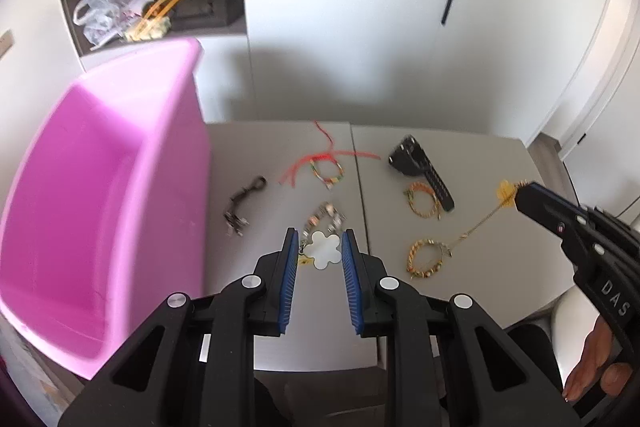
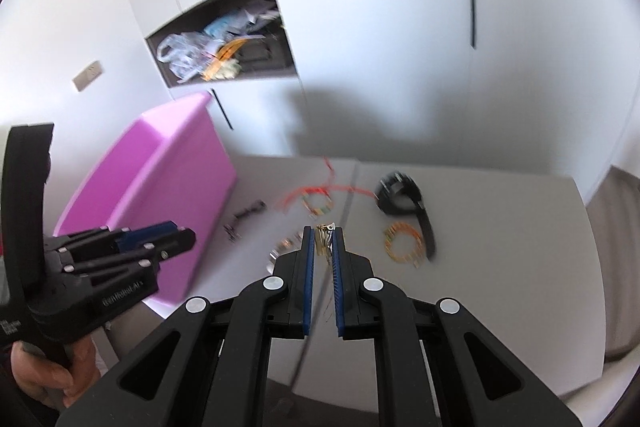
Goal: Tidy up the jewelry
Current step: 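Grasp white flower charm with left tool while right tool carries gold chain to tub, then carry both items over the pink tub and open both tools to drop them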
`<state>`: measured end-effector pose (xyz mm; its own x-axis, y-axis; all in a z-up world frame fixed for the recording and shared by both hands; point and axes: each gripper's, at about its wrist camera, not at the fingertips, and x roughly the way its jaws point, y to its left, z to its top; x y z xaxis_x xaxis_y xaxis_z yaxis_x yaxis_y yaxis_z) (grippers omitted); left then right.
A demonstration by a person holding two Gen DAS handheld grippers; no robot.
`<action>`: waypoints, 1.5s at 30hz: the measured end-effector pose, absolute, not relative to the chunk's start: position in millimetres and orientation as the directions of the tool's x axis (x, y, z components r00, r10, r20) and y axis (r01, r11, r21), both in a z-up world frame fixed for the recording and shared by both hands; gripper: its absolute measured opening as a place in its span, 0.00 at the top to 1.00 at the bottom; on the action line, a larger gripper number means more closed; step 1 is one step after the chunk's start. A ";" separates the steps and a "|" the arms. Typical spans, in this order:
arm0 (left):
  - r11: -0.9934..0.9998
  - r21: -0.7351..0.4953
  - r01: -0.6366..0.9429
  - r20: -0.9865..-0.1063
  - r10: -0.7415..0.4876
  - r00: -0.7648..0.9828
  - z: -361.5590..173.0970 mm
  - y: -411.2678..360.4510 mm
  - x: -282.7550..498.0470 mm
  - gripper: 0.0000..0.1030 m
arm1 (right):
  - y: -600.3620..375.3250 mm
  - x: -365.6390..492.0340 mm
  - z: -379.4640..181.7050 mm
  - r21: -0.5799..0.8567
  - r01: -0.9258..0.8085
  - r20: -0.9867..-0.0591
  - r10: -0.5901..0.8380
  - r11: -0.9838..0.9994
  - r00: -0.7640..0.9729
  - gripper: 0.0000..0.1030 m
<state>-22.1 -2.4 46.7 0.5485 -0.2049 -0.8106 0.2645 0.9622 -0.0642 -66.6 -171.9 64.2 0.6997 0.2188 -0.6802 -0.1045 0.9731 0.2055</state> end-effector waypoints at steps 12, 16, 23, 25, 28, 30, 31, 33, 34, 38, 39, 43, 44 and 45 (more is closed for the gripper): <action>0.984 -0.040 0.174 -0.759 -0.143 0.635 115.7 59.4 -8.4 0.79 | -107.2 -21.0 143.5 0.215 -0.296 -0.602 0.365 0.931 0.710 0.92; 0.992 -0.018 0.129 -0.755 -0.098 0.649 124.9 87.7 -0.6 0.79 | -80.8 -5.8 165.1 0.222 -0.357 -0.573 0.417 0.907 0.706 0.92; 1.000 -0.009 0.018 -0.748 -0.018 0.663 138.7 146.7 11.5 0.78 | -24.9 17.1 185.2 0.220 -0.460 -0.545 0.499 0.861 0.674 0.92; 1.000 -0.009 -0.015 -0.748 0.003 0.664 138.2 160.6 12.6 0.78 | -9.8 23.1 185.8 0.226 -0.481 -0.546 0.519 0.847 0.657 0.92; 0.998 -0.018 -0.055 -0.755 0.022 0.656 133.0 179.9 15.3 0.78 | 12.1 31.0 181.9 0.235 -0.507 -0.558 0.542 0.830 0.629 0.92; 0.996 -0.022 -0.081 -0.762 0.036 0.647 127.3 191.1 15.2 0.78 | 25.0 36.7 175.6 0.246 -0.520 -0.574 0.555 0.818 0.602 0.92; 0.996 -0.025 -0.090 -0.765 0.039 0.643 124.9 195.1 15.6 0.78 | 29.6 38.1 173.2 0.249 -0.524 -0.580 0.558 0.815 0.593 0.92; 0.993 -0.041 -0.115 -0.779 0.040 0.626 115.5 206.9 15.8 0.78 | 42.1 42.6 165.7 0.254 -0.536 -0.600 0.565 0.806 0.566 0.92; 0.992 -0.041 -0.122 -0.784 0.044 0.620 111.7 209.7 14.7 0.78 | 48.2 44.4 162.1 0.252 -0.538 -0.611 0.563 0.805 0.557 0.92; 0.988 -0.043 -0.150 -0.816 0.052 0.576 88.3 221.1 20.4 0.78 | 67.1 58.5 139.4 0.261 -0.535 -0.671 0.549 0.804 0.498 0.92; 0.987 -0.043 -0.155 -0.822 0.053 0.567 83.5 222.0 21.6 0.78 | 70.2 60.7 133.1 0.261 -0.533 -0.686 0.543 0.805 0.484 0.92; 0.985 -0.043 -0.169 -0.851 0.052 0.523 63.4 223.9 28.1 0.78 | 84.2 72.7 102.1 0.265 -0.516 -0.758 0.507 0.815 0.410 0.92; 0.984 -0.040 -0.176 -0.860 0.056 0.508 57.4 224.4 29.5 0.78 | 86.8 75.4 94.8 0.266 -0.511 -0.774 0.497 0.817 0.391 0.92; 0.982 -0.038 -0.184 -0.867 0.059 0.495 52.4 225.6 29.8 0.78 | 89.2 77.6 87.1 0.265 -0.505 -0.791 0.485 0.821 0.373 0.92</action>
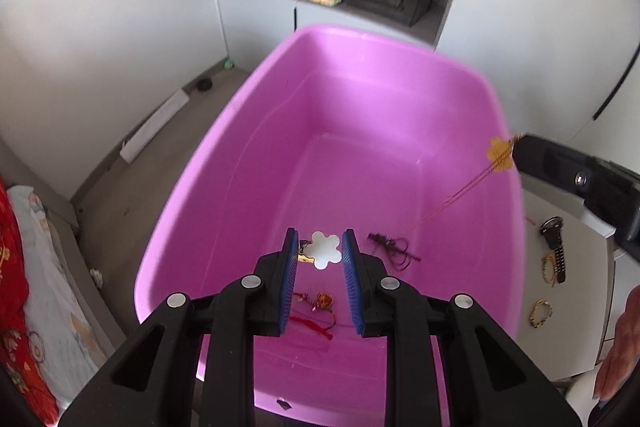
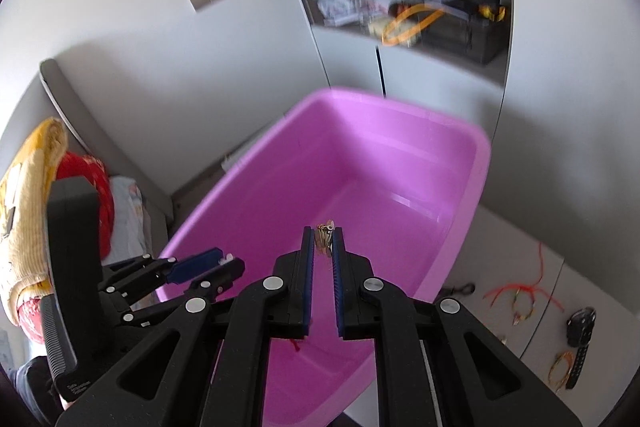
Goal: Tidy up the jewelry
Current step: 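Carry both items over the pink tub and open both tools to drop them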
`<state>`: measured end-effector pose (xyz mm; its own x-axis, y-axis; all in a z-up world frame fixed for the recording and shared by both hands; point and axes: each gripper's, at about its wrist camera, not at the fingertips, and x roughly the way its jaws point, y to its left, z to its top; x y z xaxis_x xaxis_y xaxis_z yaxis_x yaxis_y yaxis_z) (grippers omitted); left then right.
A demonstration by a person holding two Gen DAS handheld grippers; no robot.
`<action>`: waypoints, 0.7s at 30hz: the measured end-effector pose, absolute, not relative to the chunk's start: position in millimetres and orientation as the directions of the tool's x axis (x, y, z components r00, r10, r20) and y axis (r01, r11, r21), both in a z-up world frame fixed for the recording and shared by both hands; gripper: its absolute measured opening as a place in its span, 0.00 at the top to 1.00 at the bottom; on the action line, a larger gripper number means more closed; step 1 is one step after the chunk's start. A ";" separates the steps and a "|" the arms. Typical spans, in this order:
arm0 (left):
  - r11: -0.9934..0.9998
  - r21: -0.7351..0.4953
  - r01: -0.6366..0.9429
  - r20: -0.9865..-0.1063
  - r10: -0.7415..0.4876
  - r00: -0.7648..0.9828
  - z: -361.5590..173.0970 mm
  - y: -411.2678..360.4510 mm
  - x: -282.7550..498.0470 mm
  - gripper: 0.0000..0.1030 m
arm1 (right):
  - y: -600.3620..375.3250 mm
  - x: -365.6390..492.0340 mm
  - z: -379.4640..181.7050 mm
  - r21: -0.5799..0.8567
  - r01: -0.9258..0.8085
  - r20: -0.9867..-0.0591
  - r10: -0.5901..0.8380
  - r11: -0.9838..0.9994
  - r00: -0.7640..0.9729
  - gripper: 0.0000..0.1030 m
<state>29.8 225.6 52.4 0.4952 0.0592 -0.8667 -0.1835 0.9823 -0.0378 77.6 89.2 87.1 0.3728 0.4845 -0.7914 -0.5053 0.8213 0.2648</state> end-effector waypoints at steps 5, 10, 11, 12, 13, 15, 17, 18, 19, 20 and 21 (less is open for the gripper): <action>0.976 -0.040 -0.214 -0.895 0.061 0.443 33.0 231.1 34.5 0.78 | 93.8 79.1 64.8 0.236 -0.492 -0.837 0.433 0.838 0.336 0.91; 0.972 -0.023 -0.233 -0.910 0.076 0.408 23.8 232.8 36.6 0.77 | 95.3 82.0 51.9 0.215 -0.485 -0.861 0.399 0.848 0.315 0.91; 0.971 -0.022 -0.239 -0.912 0.078 0.403 22.4 233.6 36.8 0.77 | 95.8 82.8 50.0 0.213 -0.484 -0.866 0.393 0.849 0.309 0.91; 0.969 -0.021 -0.244 -0.913 0.081 0.401 21.9 234.6 36.5 0.73 | 96.0 83.0 48.0 0.208 -0.484 -0.871 0.386 0.850 0.304 0.91; 0.967 -0.021 -0.253 -0.912 0.086 0.402 22.4 235.6 35.8 0.69 | 96.0 82.9 46.7 0.197 -0.483 -0.876 0.374 0.853 0.304 0.91; 0.964 -0.014 -0.265 -0.906 0.100 0.412 25.7 236.4 33.3 0.42 | 93.9 83.3 46.9 0.181 -0.479 -0.878 0.361 0.859 0.316 0.72; 0.961 -0.005 -0.276 -0.894 0.120 0.432 30.3 237.7 29.9 0.26 | 91.1 84.1 49.3 0.188 -0.471 -0.870 0.368 0.862 0.328 0.57; 0.960 0.002 -0.278 -0.888 0.130 0.442 33.0 238.0 28.2 0.24 | 88.8 84.1 50.8 0.187 -0.466 -0.868 0.368 0.865 0.333 0.57; 0.960 0.011 -0.279 -0.885 0.139 0.443 34.6 237.9 27.4 0.24 | 87.6 84.5 51.8 0.185 -0.465 -0.868 0.366 0.866 0.336 0.57; 0.960 0.019 -0.281 -0.887 0.146 0.439 34.7 238.1 27.5 0.22 | 85.7 84.8 52.9 0.185 -0.462 -0.866 0.366 0.868 0.340 0.57; 0.958 0.027 -0.286 -0.889 0.154 0.431 34.4 238.7 27.4 0.20 | 84.1 85.2 54.1 0.187 -0.458 -0.865 0.366 0.869 0.342 0.57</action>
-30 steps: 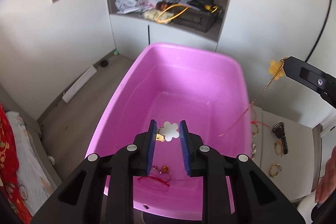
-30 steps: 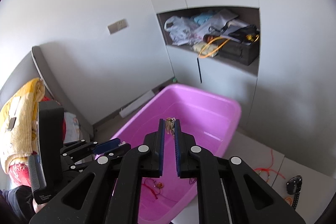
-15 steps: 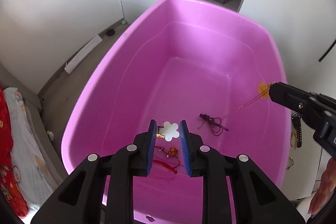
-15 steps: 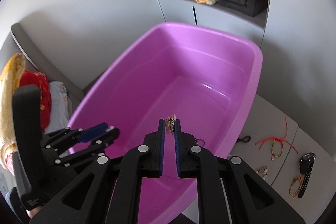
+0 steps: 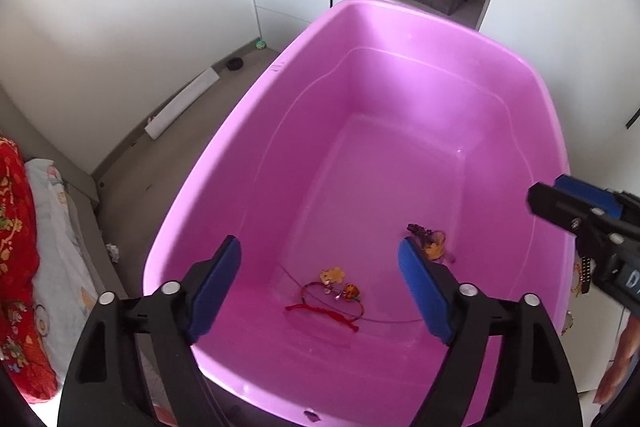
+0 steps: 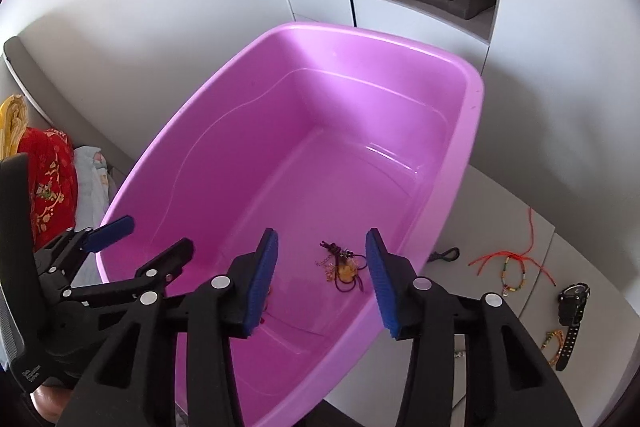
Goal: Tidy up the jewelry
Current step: 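Carry both items over the pink tub and open both tools to drop them, then move both tools back over the table toward the remaining bracelets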
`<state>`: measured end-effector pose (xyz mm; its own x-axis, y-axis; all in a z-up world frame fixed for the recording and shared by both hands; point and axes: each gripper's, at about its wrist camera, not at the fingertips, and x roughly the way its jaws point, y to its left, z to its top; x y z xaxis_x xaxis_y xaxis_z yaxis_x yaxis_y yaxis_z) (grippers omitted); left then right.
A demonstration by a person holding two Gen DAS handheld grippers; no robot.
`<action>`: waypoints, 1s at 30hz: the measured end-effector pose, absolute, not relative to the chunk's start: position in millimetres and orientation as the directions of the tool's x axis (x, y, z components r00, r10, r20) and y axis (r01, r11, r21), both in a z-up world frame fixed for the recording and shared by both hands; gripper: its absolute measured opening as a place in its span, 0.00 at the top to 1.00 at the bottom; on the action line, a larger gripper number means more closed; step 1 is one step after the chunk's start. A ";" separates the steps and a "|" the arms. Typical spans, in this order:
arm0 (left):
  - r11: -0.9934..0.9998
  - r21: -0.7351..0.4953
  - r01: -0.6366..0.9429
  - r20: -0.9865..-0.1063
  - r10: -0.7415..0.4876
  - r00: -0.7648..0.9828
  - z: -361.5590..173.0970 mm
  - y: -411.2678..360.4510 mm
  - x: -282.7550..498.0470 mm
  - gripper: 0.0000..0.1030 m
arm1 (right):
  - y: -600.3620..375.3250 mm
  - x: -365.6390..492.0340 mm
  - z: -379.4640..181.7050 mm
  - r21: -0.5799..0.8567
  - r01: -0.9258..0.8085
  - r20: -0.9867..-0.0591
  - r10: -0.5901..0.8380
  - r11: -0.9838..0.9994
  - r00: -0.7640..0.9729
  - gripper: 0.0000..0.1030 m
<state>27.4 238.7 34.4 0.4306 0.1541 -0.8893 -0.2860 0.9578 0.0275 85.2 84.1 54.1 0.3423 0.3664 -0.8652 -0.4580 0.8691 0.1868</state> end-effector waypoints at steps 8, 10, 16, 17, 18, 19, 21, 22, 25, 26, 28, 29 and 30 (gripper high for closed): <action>0.952 0.019 -0.305 -0.895 0.152 0.419 36.5 242.6 24.9 0.20 | 78.4 82.3 55.2 0.203 -0.451 -0.864 0.376 0.869 0.336 0.57; 0.952 0.022 -0.306 -0.895 0.154 0.418 38.0 241.5 23.7 0.20 | 77.2 81.4 55.8 0.210 -0.448 -0.861 0.381 0.869 0.336 0.57; 0.951 0.023 -0.307 -0.890 0.159 0.428 46.1 236.6 19.6 0.15 | 71.5 76.7 58.5 0.218 -0.447 -0.853 0.392 0.868 0.345 0.52; 0.952 0.024 -0.306 -0.886 0.163 0.434 48.8 235.0 18.6 0.15 | 69.5 76.0 59.3 0.220 -0.444 -0.851 0.393 0.868 0.347 0.52; 0.952 0.025 -0.304 -0.884 0.163 0.438 50.8 233.2 17.7 0.15 | 68.0 75.4 60.0 0.223 -0.442 -0.851 0.395 0.869 0.347 0.52; 0.953 0.024 -0.302 -0.882 0.162 0.442 53.1 231.1 16.6 0.15 | 64.8 74.5 61.1 0.229 -0.437 -0.849 0.398 0.870 0.347 0.51; 0.954 0.028 -0.299 -0.877 0.167 0.451 57.2 228.4 15.7 0.13 | 59.5 72.8 63.2 0.238 -0.430 -0.845 0.404 0.871 0.349 0.48; 0.953 0.033 -0.300 -0.872 0.174 0.457 59.4 225.9 14.6 0.12 | 56.4 71.9 64.3 0.242 -0.426 -0.843 0.406 0.872 0.353 0.48; 0.953 0.043 -0.299 -0.860 0.188 0.474 65.7 219.7 11.3 0.09 | 44.4 68.4 67.4 0.256 -0.410 -0.835 0.414 0.875 0.363 0.46; 0.954 0.043 -0.296 -0.859 0.187 0.476 67.4 216.9 10.6 0.09 | 39.7 67.0 68.5 0.260 -0.404 -0.832 0.416 0.877 0.368 0.46; 0.957 0.042 -0.289 -0.857 0.183 0.482 70.3 211.3 9.4 0.09 | 30.6 64.1 70.8 0.265 -0.391 -0.826 0.416 0.882 0.379 0.46; 0.957 0.042 -0.286 -0.855 0.182 0.485 71.1 209.3 9.2 0.09 | 27.0 62.9 71.3 0.268 -0.385 -0.824 0.417 0.883 0.384 0.45; 0.959 0.043 -0.282 -0.854 0.182 0.488 72.3 206.2 8.9 0.09 | 22.3 61.4 72.1 0.272 -0.378 -0.821 0.419 0.885 0.389 0.44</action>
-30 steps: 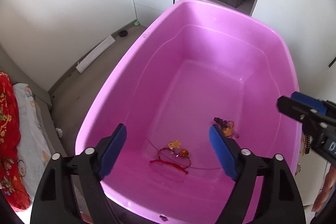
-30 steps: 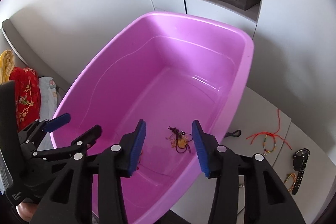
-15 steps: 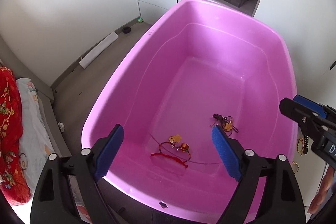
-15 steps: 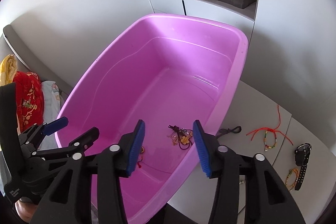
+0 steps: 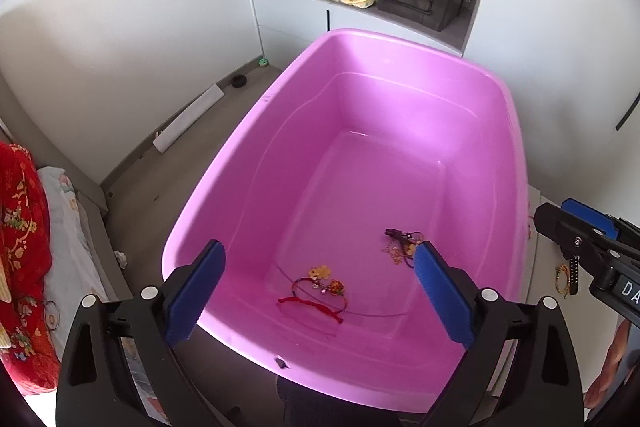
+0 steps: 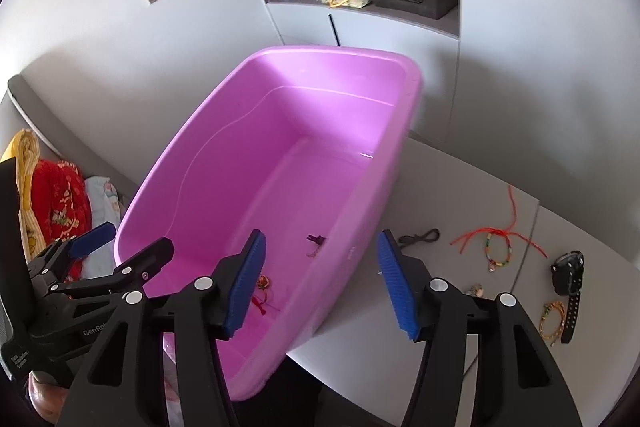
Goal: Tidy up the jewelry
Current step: 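Move both tools back over the table toward the remaining bracelets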
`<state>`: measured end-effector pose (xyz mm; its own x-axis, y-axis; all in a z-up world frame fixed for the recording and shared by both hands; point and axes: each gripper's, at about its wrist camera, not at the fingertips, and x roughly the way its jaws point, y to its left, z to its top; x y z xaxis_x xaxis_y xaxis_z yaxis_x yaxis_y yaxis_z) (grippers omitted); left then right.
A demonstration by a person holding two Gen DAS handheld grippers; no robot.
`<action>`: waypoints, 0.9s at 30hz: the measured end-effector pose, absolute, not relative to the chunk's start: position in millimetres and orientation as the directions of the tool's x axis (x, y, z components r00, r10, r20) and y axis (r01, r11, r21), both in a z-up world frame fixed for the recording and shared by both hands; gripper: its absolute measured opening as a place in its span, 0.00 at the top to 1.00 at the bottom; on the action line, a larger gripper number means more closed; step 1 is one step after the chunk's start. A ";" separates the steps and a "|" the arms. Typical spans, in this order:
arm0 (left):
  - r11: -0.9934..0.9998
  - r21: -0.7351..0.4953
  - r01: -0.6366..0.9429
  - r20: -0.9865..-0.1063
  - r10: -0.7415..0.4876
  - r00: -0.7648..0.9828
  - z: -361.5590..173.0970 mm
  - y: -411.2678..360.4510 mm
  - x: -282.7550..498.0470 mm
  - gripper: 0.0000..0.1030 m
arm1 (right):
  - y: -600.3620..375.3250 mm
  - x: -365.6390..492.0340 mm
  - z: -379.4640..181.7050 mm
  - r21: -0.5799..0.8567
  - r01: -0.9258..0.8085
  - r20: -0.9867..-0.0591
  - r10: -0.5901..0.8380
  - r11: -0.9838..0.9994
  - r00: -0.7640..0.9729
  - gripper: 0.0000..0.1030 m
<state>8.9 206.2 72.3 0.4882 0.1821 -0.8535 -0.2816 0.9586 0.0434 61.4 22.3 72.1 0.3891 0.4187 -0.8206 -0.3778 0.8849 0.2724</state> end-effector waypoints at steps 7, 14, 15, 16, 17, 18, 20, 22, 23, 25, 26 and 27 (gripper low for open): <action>0.969 0.048 -0.241 -0.843 0.168 0.511 80.0 179.0 5.3 0.08 | -16.0 43.0 78.2 0.260 -0.334 -0.806 0.394 0.906 0.441 0.41; 0.982 0.054 -0.183 -0.828 0.146 0.541 88.6 145.7 1.1 0.08 | -61.7 20.8 77.4 0.268 -0.269 -0.792 0.371 0.925 0.485 0.38; 0.983 0.054 -0.173 -0.827 0.141 0.544 89.4 140.7 0.4 0.08 | -66.7 17.2 76.7 0.264 -0.260 -0.792 0.362 0.929 0.492 0.38; 0.985 0.054 -0.163 -0.825 0.136 0.548 89.7 136.8 -0.7 0.08 | -72.6 14.5 76.1 0.259 -0.252 -0.792 0.354 0.932 0.497 0.38; 0.987 0.054 -0.153 -0.823 0.130 0.552 90.7 130.8 -1.9 0.08 | -79.5 10.6 75.1 0.254 -0.240 -0.792 0.344 0.937 0.505 0.38; 0.988 0.054 -0.143 -0.821 0.125 0.557 91.8 125.0 -3.2 0.08 | -85.3 7.9 74.3 0.251 -0.230 -0.792 0.336 0.940 0.510 0.38; 0.991 0.054 -0.126 -0.817 0.116 0.565 93.5 115.1 -5.9 0.08 | -97.1 0.8 72.8 0.251 -0.208 -0.789 0.324 0.945 0.521 0.37; 0.993 0.051 -0.111 -0.812 0.106 0.574 95.1 104.5 -8.2 0.07 | -109.1 -6.4 72.0 0.254 -0.183 -0.784 0.313 0.950 0.536 0.36; 0.994 0.047 -0.099 -0.809 0.096 0.579 95.9 98.7 -9.6 0.07 | -115.5 -9.9 71.5 0.255 -0.172 -0.782 0.308 0.951 0.543 0.36; 0.996 0.047 -0.077 -0.807 0.083 0.585 97.0 88.0 -11.3 0.07 | -126.7 -16.4 70.3 0.251 -0.150 -0.779 0.291 0.956 0.555 0.36; 0.997 0.049 -0.063 -0.805 0.076 0.589 97.4 81.0 -12.4 0.07 | -130.5 -17.3 70.0 0.251 -0.143 -0.779 0.287 0.957 0.557 0.36; 0.997 0.050 -0.053 -0.804 0.072 0.591 97.7 76.0 -13.1 0.07 | -137.0 -20.1 69.1 0.252 -0.131 -0.779 0.281 0.959 0.560 0.36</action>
